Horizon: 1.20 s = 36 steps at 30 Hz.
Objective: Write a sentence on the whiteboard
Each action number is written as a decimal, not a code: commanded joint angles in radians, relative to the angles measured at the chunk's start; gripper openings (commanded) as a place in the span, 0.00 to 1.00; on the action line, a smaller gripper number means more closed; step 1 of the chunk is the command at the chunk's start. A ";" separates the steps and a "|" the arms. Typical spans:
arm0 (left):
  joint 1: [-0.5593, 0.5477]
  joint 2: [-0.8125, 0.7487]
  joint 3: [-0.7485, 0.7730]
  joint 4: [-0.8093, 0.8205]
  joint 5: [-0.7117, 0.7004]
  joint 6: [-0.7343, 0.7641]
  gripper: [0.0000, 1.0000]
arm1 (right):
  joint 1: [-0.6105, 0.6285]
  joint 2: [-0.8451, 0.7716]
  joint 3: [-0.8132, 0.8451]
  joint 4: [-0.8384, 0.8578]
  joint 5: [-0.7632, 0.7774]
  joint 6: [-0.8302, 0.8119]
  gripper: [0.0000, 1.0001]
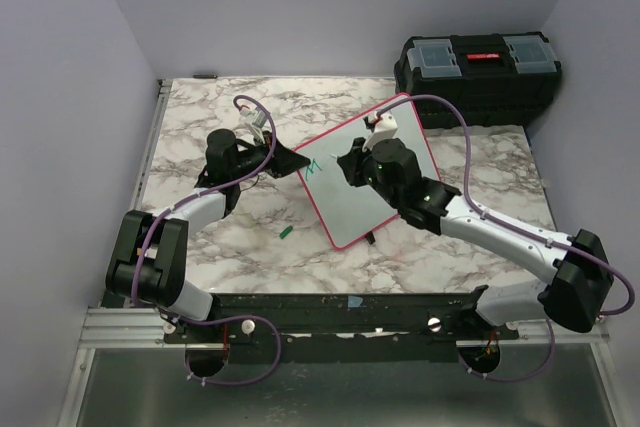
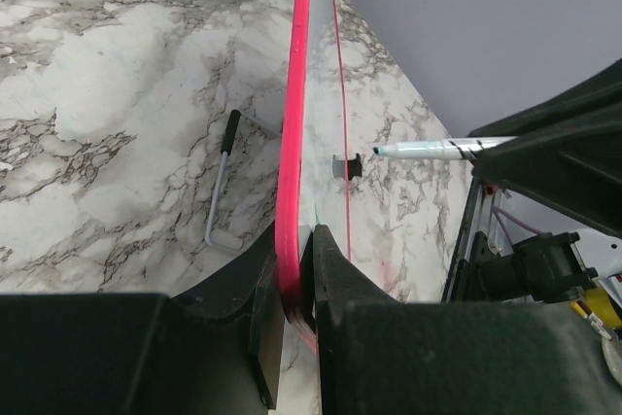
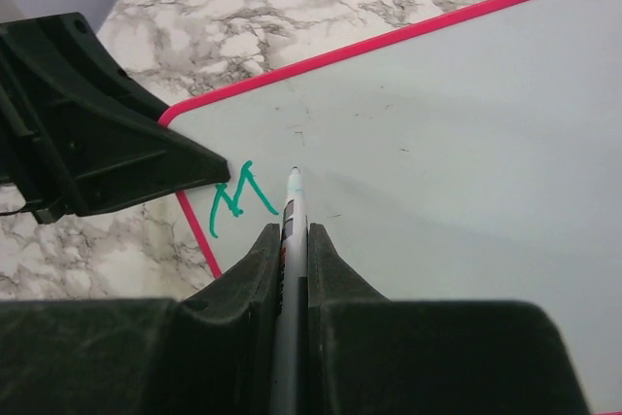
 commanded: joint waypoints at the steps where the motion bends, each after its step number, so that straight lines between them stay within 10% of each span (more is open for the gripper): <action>1: -0.011 -0.026 0.012 0.031 0.022 0.094 0.00 | -0.016 0.036 0.026 0.037 -0.030 0.004 0.01; 36: -0.013 -0.016 0.025 0.028 0.020 0.096 0.00 | -0.027 0.061 -0.083 0.065 -0.180 -0.013 0.01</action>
